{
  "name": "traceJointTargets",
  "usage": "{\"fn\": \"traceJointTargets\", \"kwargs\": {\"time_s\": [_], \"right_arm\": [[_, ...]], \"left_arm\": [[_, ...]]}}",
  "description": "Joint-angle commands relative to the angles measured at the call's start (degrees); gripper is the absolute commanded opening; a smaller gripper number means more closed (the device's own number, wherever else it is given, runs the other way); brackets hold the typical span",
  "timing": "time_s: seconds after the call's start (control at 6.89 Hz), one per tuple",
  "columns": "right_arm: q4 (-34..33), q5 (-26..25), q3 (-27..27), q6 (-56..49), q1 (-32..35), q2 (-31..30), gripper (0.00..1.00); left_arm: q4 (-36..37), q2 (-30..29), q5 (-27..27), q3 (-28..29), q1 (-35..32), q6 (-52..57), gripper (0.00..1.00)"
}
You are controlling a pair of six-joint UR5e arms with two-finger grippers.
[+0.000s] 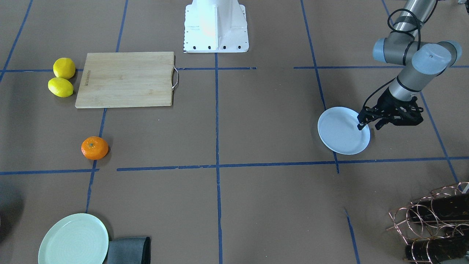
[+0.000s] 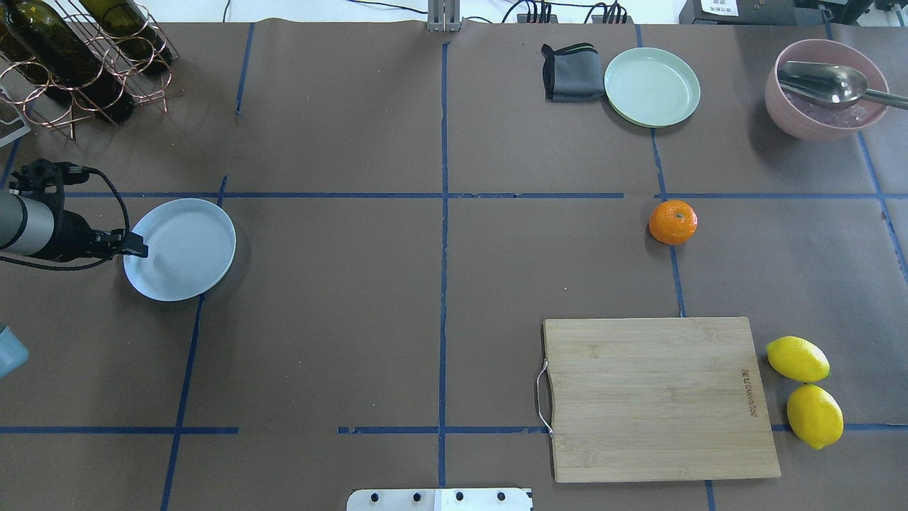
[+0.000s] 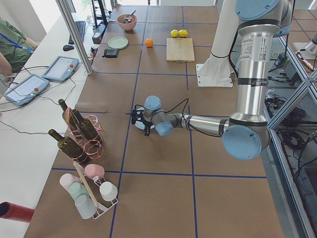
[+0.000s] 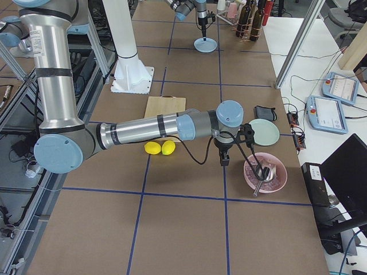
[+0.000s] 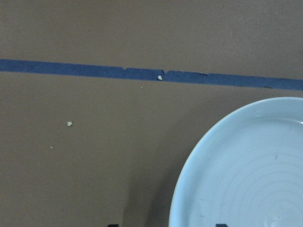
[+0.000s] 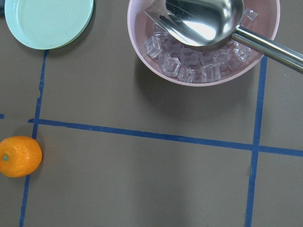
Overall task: Pick orange to plate
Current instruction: 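Reach the left gripper to the pale blue plate and grip its rim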
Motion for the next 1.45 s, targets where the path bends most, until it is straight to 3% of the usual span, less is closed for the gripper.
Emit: {"fn": "traceJointTargets", "kwargs": {"time_s": [0.0, 0.29, 0.44, 0.58, 0.73, 0.87, 1.02, 1.31], "right_arm": [[0.00, 0.00, -0.04, 0.00, 0.03, -0.18, 1.00], [0.00, 0.00, 0.05, 0.00, 0.03, -0.18, 1.00], [0.00, 0.00, 0.05, 0.00, 0.03, -0.27, 1.00], [0.00, 0.00, 0.48, 0.09, 0.03, -0.27, 1.00], [0.00, 0.09, 0.57, 1.05, 0.03, -0.27, 1.00], [0.00, 0.18, 1.10, 2.19, 0.03, 0.08, 1.00], [0.00, 0.79, 1.28, 2.20, 0.03, 0.08, 1.00], [0.09, 1.32, 1.63, 3.51, -0.50, 0.70, 1.00]], "left_arm": [[0.00, -0.01, -0.01, -0.13, 0.09, -0.13, 0.22], [0.00, 0.33, -0.44, -1.44, -0.34, -0.22, 0.00], [0.35, 4.60, -2.62, -6.84, -0.69, 0.13, 0.00], [0.44, 7.25, -8.65, -9.77, -2.87, 0.65, 0.00], [0.70, 6.67, -13.49, -9.80, -7.94, 0.66, 0.00], [1.75, 5.10, -16.33, -9.80, -8.95, -0.04, 0.00], [6.80, -0.14, -16.36, -9.89, -9.22, -1.61, 0.00], [10.19, -11.74, -16.10, -8.66, -8.26, -18.58, 0.00]]}}
